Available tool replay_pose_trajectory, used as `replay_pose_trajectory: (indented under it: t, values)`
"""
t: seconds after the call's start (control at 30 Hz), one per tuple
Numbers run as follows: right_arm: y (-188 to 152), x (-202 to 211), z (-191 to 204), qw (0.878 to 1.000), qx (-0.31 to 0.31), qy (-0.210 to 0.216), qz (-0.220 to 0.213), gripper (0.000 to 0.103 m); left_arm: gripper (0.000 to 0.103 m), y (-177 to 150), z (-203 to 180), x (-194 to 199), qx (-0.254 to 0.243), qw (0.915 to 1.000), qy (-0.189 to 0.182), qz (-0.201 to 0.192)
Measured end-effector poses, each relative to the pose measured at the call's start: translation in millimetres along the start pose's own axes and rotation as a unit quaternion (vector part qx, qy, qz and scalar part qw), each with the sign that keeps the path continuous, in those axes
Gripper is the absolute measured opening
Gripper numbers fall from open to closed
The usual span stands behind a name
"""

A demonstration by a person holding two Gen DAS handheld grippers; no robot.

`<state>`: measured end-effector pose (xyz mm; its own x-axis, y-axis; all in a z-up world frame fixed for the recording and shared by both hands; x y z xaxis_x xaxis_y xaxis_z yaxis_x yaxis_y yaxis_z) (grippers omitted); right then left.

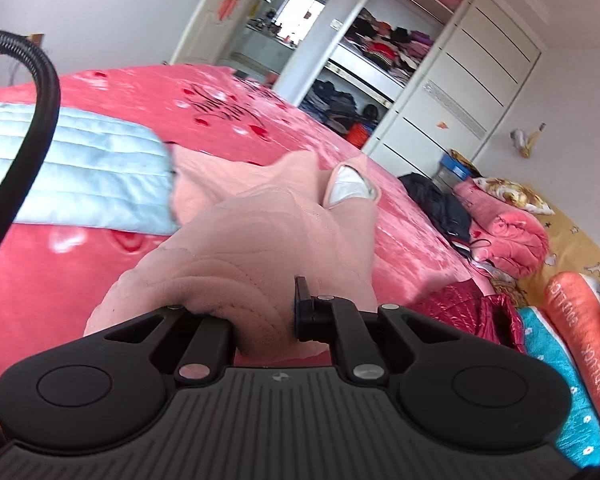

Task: Fold large clothes
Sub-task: 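Grasp another edge of the pink jacket with the right gripper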

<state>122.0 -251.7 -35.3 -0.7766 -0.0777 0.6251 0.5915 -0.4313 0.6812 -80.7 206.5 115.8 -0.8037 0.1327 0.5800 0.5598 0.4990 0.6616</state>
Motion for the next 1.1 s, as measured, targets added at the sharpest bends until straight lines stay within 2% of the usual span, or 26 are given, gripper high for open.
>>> replay_pose_trajectory:
  t: [0.33,0.5,0.8,1.1]
  values:
    - [-29,8,32,0.999,0.037,0.012,0.027,0.094,0.01,-32,28,47,0.017,0.9993,0.001,0.032]
    - [-46,13,53,0.997,0.069,0.006,0.04,0.094,0.01,-36,46,68,0.027,0.999,0.002,0.035]
    - [-62,29,105,0.993,0.106,0.027,0.055,0.094,0.01,-45,76,74,0.051,0.9977,0.013,0.042]
    - [-42,36,180,0.987,0.114,0.088,0.064,0.094,0.01,-47,75,62,0.033,0.998,0.011,0.052]
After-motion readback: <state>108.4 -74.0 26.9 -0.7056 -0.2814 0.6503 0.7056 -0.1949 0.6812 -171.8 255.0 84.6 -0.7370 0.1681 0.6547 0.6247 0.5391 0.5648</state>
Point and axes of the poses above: each gripper's, at about its wrist camera, not at the fingertips, and x roughly against the way its jaws point, z to its left, y to its top, the point moved 6 cm from there along -x, roughly the way its jaws point, and after that the axes turned 7 degrees about z, right-handed, at the moved point
